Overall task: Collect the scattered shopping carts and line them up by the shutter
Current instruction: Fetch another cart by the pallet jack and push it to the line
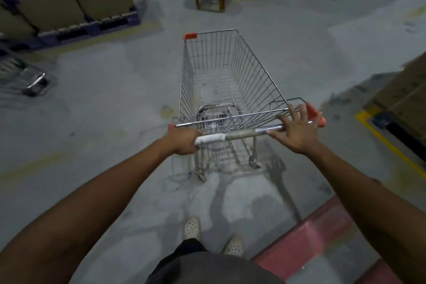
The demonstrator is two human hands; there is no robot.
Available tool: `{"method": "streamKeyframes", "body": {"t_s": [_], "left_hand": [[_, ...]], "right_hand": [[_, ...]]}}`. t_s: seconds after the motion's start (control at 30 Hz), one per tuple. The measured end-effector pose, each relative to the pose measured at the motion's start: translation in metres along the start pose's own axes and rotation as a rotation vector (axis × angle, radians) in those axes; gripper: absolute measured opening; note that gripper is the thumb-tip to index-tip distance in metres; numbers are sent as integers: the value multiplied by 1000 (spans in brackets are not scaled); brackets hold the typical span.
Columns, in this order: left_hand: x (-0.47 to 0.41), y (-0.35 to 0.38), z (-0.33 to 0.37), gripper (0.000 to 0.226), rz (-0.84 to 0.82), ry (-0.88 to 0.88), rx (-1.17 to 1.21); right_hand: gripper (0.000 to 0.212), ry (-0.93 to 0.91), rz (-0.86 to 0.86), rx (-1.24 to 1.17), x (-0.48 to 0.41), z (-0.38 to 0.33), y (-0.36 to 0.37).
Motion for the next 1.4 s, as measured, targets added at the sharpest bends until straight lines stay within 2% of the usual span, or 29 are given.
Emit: {"method": "streamKeyframes", "body": {"t_s": [0.1, 0.23, 0.37, 0.5, 0.6, 0.7, 1.0, 1.2, 1.4], "left_hand": [[-11, -3, -31, 45, 80, -34, -32], [-16, -7, -54, 74, 125, -19, -52], [-20, -20, -65, 69, 173, -2, -54], [-34, -29, -91, 63, 182, 11, -54], [-52, -34, -116, 64, 183, 5, -68], [-67, -39, -138, 68, 181, -9, -89], [-88, -52, -205, 63, 179, -179, 4], [-98, -56, -255, 76, 196, -329, 39], [-109, -57, -290, 74, 188, -519, 77]], "right_hand": [[102, -88, 9, 76, -14, -24, -3], [114, -145, -47, 109, -37, -44, -3], [119, -233, -91, 129, -59, -58, -3], [113, -303, -123, 137, -88, -76, -4], [103, -269, -33, 57, -117, -87, -8], [91, -230, 83, 86, -147, -97, -5], [77, -112, 207, 117, -241, -149, 0], [88, -161, 149, 84, -320, -195, 1], [90, -264, 89, 41, -401, -243, 4]]}}
Point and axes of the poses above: each hand's wrist, its own x-axis away from the middle knuckle, its own y-axis out of the palm, z = x × y, the point moved 4 cm from there along -x, towards the middle knuckle, and after that the axes turned 5 degrees about z, right-handed, at the moved point
